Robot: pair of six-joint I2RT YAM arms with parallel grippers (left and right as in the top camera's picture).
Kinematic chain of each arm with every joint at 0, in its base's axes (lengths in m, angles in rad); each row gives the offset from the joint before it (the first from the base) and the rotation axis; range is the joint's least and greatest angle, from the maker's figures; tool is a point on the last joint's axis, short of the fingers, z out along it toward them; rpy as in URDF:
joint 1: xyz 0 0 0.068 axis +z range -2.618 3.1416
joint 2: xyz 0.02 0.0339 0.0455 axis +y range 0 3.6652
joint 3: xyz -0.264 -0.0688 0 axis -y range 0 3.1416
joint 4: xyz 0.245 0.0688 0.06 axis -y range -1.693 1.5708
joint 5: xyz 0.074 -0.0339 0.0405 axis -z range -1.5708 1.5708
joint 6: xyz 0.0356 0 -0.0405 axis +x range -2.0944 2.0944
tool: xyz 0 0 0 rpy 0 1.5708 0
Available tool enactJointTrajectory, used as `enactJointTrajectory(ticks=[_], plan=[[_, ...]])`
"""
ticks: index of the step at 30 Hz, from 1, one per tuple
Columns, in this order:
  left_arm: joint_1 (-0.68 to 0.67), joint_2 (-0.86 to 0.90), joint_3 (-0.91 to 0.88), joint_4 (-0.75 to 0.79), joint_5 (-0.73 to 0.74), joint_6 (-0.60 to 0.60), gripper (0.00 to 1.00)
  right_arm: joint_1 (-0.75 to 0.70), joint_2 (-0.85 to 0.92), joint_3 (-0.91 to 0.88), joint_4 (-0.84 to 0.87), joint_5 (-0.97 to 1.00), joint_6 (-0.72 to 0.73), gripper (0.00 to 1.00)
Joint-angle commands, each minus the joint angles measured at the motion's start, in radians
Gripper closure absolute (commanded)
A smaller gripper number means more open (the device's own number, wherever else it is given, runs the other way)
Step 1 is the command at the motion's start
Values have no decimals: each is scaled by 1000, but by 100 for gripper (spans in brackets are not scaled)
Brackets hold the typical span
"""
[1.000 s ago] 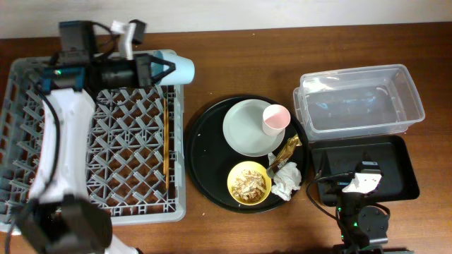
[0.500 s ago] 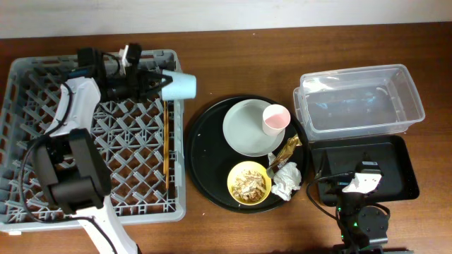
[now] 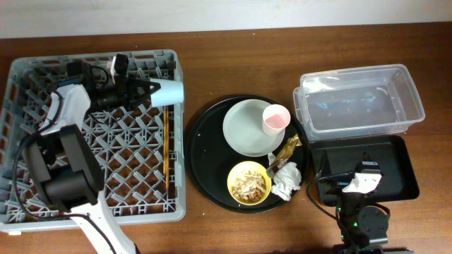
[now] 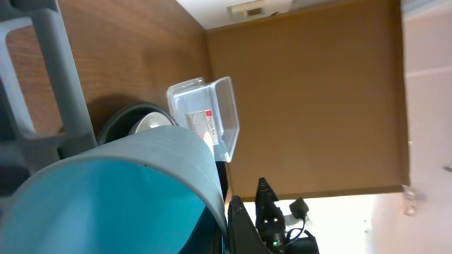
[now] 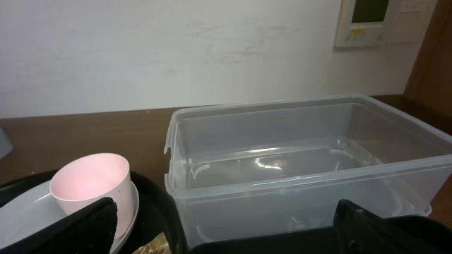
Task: Sort waste into correct bins and load items into the dishwasher rack
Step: 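Lift the blue cup and set it upside down in the rack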
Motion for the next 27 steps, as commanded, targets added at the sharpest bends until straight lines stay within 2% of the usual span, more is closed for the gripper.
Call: enactJointTrajectory(ticks=[1,3,7,14,18,20,24,27], plan=[[-18,17,-13,9,73,32,100,5,-6,-5,-6,16,5,2],[-38,18,-13,38,65,31,100,5,-6,-5,-6,16,5,1],[-56,18,-13,44,-40,30,97,5,-6,-5,-6,16,5,1],[-27,18,-13,22,-305,-36,94,5,-6,-5,-6,16,5,1],[-1,18,-13,0,-441,-38,83,5,-6,-5,-6,16,5,2],[6,18,-13,-10,-472,-38,68,5,-6,-5,-6,16,5,2],[18,18,5,-41,-478,-49,56,5,-6,-5,-6,16,5,2],[21,5,64,-116,-478,-48,55,5,-6,-5,-6,16,5,2]])
